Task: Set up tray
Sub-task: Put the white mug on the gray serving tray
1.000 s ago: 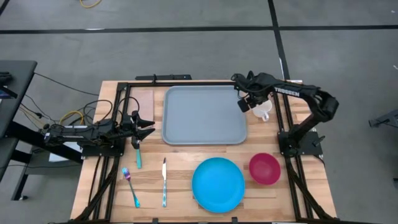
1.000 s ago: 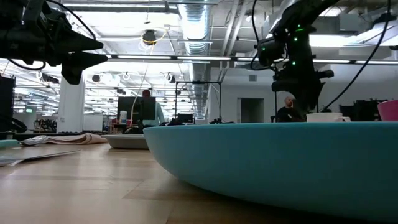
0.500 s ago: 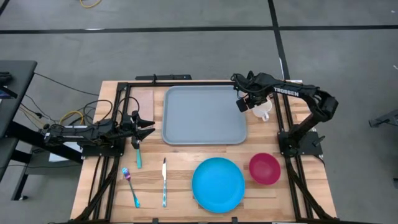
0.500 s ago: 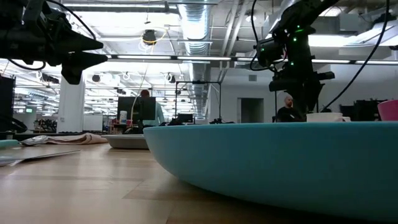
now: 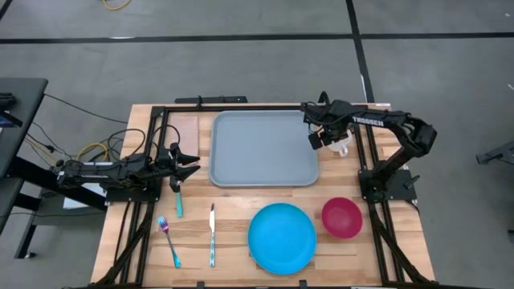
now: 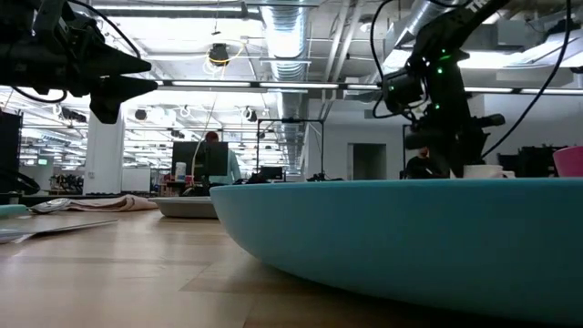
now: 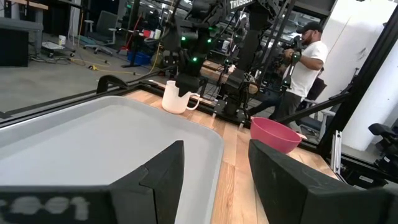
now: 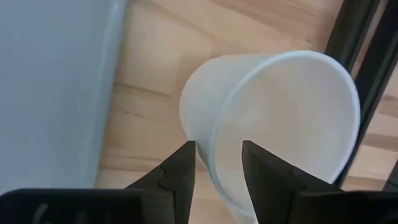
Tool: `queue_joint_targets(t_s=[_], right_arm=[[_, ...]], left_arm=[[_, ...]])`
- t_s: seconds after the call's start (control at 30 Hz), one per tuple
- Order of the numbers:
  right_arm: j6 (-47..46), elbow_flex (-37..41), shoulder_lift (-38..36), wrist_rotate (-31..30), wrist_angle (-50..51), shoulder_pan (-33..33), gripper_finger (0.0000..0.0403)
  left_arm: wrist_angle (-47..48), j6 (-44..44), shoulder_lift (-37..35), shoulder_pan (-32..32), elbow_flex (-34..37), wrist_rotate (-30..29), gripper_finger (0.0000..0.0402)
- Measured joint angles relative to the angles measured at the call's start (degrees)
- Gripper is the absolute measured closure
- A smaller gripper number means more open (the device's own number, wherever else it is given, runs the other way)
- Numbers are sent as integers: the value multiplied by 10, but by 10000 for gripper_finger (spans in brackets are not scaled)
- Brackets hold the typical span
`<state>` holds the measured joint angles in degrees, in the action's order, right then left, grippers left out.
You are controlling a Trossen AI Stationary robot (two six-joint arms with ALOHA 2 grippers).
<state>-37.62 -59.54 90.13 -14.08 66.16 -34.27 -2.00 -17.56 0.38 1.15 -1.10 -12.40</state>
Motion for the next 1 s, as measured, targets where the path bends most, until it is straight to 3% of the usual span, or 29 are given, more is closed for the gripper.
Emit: queue_joint_targets(t_s=[0.2, 0.47, 0.73, 1.0], right_arm=[[0, 7, 0, -13, -9, 1, 294], [10, 7, 0, -12, -15, 1, 393], [49, -5, 0, 3, -23, 1, 398], [115, -113, 0, 44, -41, 1, 399]], left_arm=[[0, 0, 0, 0, 0, 0, 232], [0, 0, 0, 0, 0, 0, 232], [0, 0, 0, 0, 0, 0, 232], [0, 0, 0, 0, 0, 0, 232]])
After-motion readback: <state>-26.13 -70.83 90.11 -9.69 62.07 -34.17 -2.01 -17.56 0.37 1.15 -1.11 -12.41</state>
